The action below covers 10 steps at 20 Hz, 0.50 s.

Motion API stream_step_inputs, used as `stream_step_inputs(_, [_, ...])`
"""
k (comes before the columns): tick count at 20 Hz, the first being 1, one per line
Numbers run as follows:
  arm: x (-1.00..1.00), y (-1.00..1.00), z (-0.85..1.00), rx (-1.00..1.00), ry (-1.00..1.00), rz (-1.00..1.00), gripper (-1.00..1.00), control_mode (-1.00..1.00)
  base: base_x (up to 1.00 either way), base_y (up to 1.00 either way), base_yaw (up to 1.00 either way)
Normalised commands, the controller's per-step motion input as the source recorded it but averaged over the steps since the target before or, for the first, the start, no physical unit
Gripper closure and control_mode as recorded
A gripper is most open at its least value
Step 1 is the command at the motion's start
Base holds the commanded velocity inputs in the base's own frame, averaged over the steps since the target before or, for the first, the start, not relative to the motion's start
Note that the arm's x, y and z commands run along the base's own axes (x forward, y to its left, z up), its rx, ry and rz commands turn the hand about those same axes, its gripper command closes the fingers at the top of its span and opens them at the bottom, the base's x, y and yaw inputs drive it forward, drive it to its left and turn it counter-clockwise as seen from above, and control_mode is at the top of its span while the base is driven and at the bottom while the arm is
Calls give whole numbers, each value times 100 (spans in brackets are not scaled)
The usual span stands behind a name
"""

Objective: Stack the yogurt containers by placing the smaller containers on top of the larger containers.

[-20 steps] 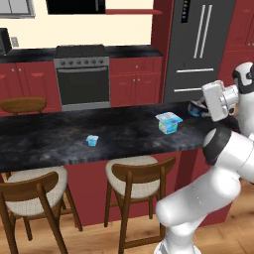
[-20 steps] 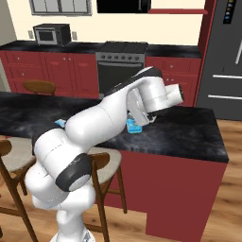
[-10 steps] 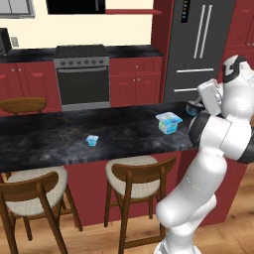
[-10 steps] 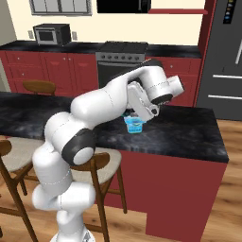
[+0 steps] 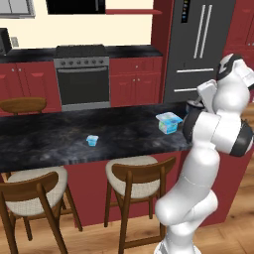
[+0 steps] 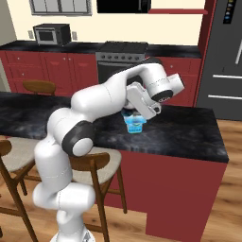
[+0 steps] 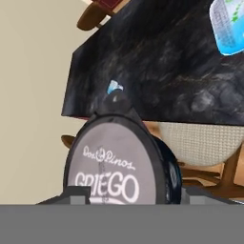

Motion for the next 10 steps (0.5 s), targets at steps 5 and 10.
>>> stream_step_inputs(5, [15, 12, -3, 0, -1, -10, 100, -100, 0, 0, 0])
stream_step_inputs(10, [28, 15, -10, 0, 0, -13, 100, -100, 0, 0, 0])
